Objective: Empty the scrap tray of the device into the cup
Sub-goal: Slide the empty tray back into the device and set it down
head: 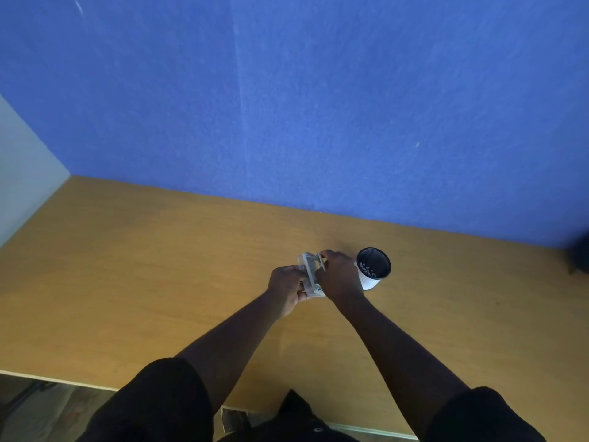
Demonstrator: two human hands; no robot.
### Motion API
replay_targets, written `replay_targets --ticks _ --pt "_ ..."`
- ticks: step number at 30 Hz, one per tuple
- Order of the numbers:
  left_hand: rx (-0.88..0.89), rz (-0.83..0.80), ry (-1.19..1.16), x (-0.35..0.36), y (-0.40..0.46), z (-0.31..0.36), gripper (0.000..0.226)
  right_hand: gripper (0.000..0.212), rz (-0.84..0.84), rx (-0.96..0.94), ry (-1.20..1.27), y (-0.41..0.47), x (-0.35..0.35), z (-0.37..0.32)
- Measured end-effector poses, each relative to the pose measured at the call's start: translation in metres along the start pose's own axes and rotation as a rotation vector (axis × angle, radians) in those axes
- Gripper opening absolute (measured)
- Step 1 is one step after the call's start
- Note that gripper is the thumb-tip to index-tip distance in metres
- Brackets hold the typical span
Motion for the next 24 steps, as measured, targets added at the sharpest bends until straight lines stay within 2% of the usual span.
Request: replay_targets --ticks 10,14,24 --pt "-0.018 0.003 -0.041 -0.004 0.004 0.001 0.032 0.03 -0.052 -0.07 -0.161 -0.002 0.003 -0.016" --pt "0.001 -0.013 -0.019 -0.003 -0.001 0.007 0.028 0.026 -0.042 -0.104 -0.189 -0.004 0.003 -0.02" --pt "0.064 0.071 0.06 0.001 0.002 0.018 0.024 0.035 -0.019 -0.247 -0.226 -0.007 0.003 -0.017"
Point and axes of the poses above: each hand's wrist, its own y-axis towards the middle knuckle, its own x-axis out of the palm, z = x × y, the point moved 4 cm from there along y, towards the middle knuckle, and after that the axes turned 9 degrees about -x, right-handed, at the moved point
